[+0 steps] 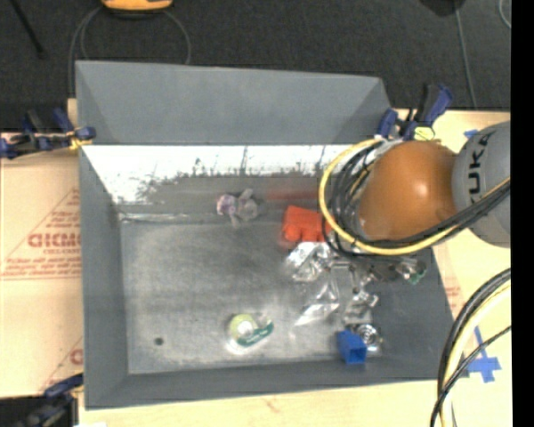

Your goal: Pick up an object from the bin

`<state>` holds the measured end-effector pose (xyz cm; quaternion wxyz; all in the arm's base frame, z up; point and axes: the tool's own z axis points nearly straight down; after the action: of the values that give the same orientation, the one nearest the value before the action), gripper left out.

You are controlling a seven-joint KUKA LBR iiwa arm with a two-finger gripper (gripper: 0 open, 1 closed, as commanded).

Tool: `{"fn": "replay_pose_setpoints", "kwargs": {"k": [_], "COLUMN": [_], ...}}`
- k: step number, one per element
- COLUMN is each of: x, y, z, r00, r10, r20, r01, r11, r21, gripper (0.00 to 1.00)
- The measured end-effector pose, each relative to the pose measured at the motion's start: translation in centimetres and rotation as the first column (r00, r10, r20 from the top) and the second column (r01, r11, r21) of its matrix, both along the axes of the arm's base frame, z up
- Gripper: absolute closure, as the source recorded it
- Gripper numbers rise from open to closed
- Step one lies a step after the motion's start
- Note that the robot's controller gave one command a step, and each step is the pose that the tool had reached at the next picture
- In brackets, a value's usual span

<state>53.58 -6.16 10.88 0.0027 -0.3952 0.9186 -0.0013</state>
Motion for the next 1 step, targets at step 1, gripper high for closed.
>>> {"fn": "replay_pose_setpoints", "kwargs": {"k": [1], "x": [0.46], "y": [-0.04], "z": [-3.24], "r00": [0.978], "r10": [0.210], "r20": [0.006], "r01": [-0.210], "r11": [0.978], "r21": [0.002], "gripper": [0.00]}}
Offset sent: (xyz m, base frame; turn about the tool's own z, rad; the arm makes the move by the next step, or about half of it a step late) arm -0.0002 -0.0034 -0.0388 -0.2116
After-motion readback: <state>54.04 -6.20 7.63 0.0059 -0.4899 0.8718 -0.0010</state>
